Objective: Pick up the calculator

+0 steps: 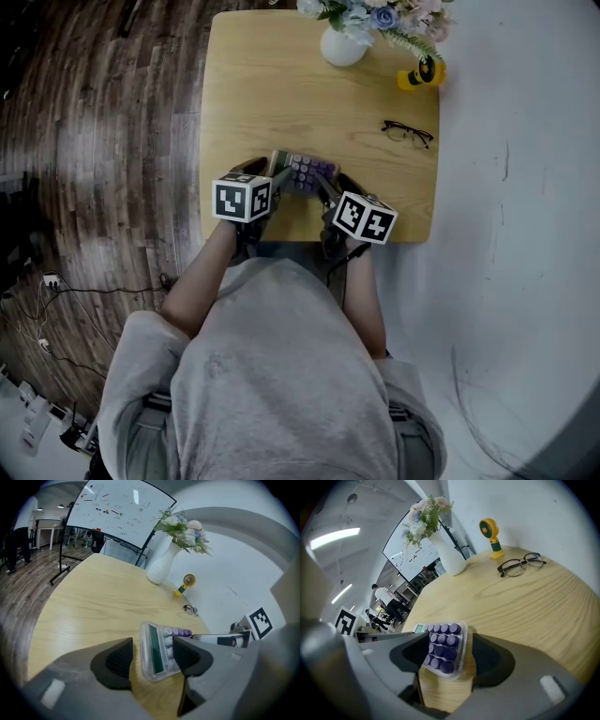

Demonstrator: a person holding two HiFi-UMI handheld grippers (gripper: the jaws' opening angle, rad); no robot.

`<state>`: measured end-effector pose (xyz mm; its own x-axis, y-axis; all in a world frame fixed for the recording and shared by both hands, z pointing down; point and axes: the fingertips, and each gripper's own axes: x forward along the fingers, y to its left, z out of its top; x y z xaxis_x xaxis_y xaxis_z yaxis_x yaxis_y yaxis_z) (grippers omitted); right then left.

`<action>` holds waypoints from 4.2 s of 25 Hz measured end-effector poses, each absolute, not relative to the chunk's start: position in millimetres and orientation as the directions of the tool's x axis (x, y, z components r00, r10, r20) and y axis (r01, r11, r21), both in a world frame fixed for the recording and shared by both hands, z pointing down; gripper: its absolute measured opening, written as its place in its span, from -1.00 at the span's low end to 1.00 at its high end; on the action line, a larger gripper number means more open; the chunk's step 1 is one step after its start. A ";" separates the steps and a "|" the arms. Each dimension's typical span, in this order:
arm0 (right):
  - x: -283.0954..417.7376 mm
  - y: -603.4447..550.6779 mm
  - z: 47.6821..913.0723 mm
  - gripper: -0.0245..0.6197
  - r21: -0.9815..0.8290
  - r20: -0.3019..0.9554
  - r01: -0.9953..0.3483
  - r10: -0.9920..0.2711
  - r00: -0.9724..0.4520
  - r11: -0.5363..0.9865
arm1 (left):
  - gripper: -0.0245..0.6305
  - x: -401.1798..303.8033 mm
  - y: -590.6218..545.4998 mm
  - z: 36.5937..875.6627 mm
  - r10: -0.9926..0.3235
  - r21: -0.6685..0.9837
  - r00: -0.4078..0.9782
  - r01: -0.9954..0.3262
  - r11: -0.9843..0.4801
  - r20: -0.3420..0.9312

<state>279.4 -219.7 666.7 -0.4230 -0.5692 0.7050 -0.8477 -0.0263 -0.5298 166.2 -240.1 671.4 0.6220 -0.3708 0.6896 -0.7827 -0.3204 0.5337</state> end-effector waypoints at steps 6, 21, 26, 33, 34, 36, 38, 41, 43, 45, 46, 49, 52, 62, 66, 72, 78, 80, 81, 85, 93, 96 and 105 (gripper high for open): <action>275.9 -221.7 671.5 -0.02 -0.534 0.709 -0.845 -0.553 -0.437 -0.017 | -0.11 165.7 -241.9 675.4 -0.378 0.534 0.612 -0.791 -0.299 0.695; 271.8 -221.6 670.6 -0.02 -0.533 0.712 -0.846 -0.534 -0.457 0.014 | -0.09 182.6 -239.1 671.2 -0.357 0.531 0.630 -0.775 -0.342 0.690; 271.0 -221.8 670.5 -0.02 -0.546 0.710 -0.838 -0.524 -0.470 0.011 | -0.09 183.2 -238.6 672.4 -0.352 0.536 0.631 -0.775 -0.335 0.692; 268.0 -222.8 670.3 -0.03 -0.534 0.726 -0.845 -0.507 -0.465 0.010 | -0.10 179.8 -241.8 668.3 -0.363 0.541 0.629 -0.777 -0.322 0.687; 267.0 -224.3 668.9 -0.05 -0.527 0.726 -0.850 -0.511 -0.460 0.016 | -0.11 178.4 -242.6 667.6 -0.367 0.536 0.626 -0.780 -0.323 0.688; 266.4 -228.1 665.6 -0.09 -0.505 0.725 -0.862 -0.527 -0.444 0.030 | -0.11 176.1 -244.1 665.6 -0.375 0.531 0.622 -0.783 -0.325 0.688; 265.5 -232.3 661.7 -0.10 -0.484 0.721 -0.874 -0.544 -0.429 0.047 | -0.11 174.6 -245.3 663.3 -0.382 0.526 0.621 -0.784 -0.330 0.685; 262.4 -237.6 654.2 -0.12 -0.467 0.708 -0.882 -0.567 -0.420 0.071 | -0.11 171.3 -244.7 661.4 -0.393 0.527 0.619 -0.785 -0.325 0.680; 259.6 -241.0 647.8 -0.12 -0.457 0.697 -0.885 -0.583 -0.417 0.087 | -0.11 168.3 -246.5 656.5 -0.407 0.525 0.618 -0.786 -0.326 0.673; 257.0 -245.7 640.1 -0.12 -0.443 0.684 -0.890 -0.603 -0.411 0.104 | -0.11 165.8 -249.6 650.8 -0.421 0.522 0.618 -0.786 -0.331 0.664; 255.6 -248.4 635.7 -0.12 -0.436 0.676 -0.893 -0.614 -0.408 0.113 | -0.11 164.5 -251.6 647.2 -0.428 0.521 0.619 -0.785 -0.334 0.658; 250.3 -256.8 620.7 -0.12 -0.414 0.647 -0.900 -0.650 -0.398 0.139 | -0.11 159.6 -258.5 633.4 -0.459 0.512 0.619 -0.786 -0.347 0.638; 243.4 -265.0 603.8 -0.11 -0.395 0.613 -0.904 -0.687 -0.391 0.162 | -0.11 152.9 -266.7 617.3 -0.493 0.497 0.616 -0.788 -0.364 0.615; 218.9 -282.7 546.5 -0.11 -0.338 0.505 -0.914 -0.776 -0.377 0.224 | -0.11 128.6 -285.7 560.5 -0.581 0.434 0.618 -0.786 -0.441 0.530; 211.2 -287.4 524.8 -0.11 -0.313 0.460 -0.918 -0.807 -0.370 0.242 | -0.11 121.0 -291.3 539.3 -0.609 0.409 0.623 -0.782 -0.470 0.491; 198.7 -289.8 494.8 -0.11 -0.294 0.400 -0.920 -0.841 -0.365 0.259 | -0.11 108.5 -294.4 508.2 -0.642 0.360 0.626 -0.780 -0.511 0.443; 188.6 -291.5 464.4 -0.12 -0.255 0.337 -0.923 -0.868 -0.364 0.288 | -0.11 98.9 -295.1 482.9 -0.659 0.321 0.635 -0.772 -0.549 0.402; 184.7 -292.0 454.6 -0.12 -0.243 0.317 -0.925 -0.877 -0.361 0.293 | -0.11 94.9 -296.4 473.8 -0.667 0.315 0.638 -0.770 -0.555 0.384; 182.7 -292.3 449.7 -0.12 -0.239 0.306 -0.925 -0.882 -0.359 0.294 | -0.11 92.9 -297.3 468.6 -0.672 0.307 0.639 -0.769 -0.561 0.374; 176.6 -293.9 430.5 -0.12 -0.229 0.262 -0.927 -0.898 -0.354 0.298 | -0.11 86.6 -300.1 447.8 -0.690 0.270 0.641 -0.768 -0.581 0.337; 168.4 -295.6 393.7 -0.11 -0.169 0.185 -0.934 -0.921 -0.343 0.314 | -0.11 79.3 -303.0 412.7 -0.712 0.230 0.652 -0.758 -0.610 0.261; 164.5 -296.5 380.1 -0.11 -0.146 0.156 -0.936 -0.927 -0.341 0.320 | -0.11 75.6 -304.7 400.2 -0.719 0.213 0.655 -0.756 -0.619 0.234; 152.7 -300.3 345.8 -0.11 -0.093 0.088 -0.940 -0.938 -0.336 0.328 | -0.11 64.6 -310.2 367.8 -0.728 0.172 0.665 -0.747 -0.642 0.169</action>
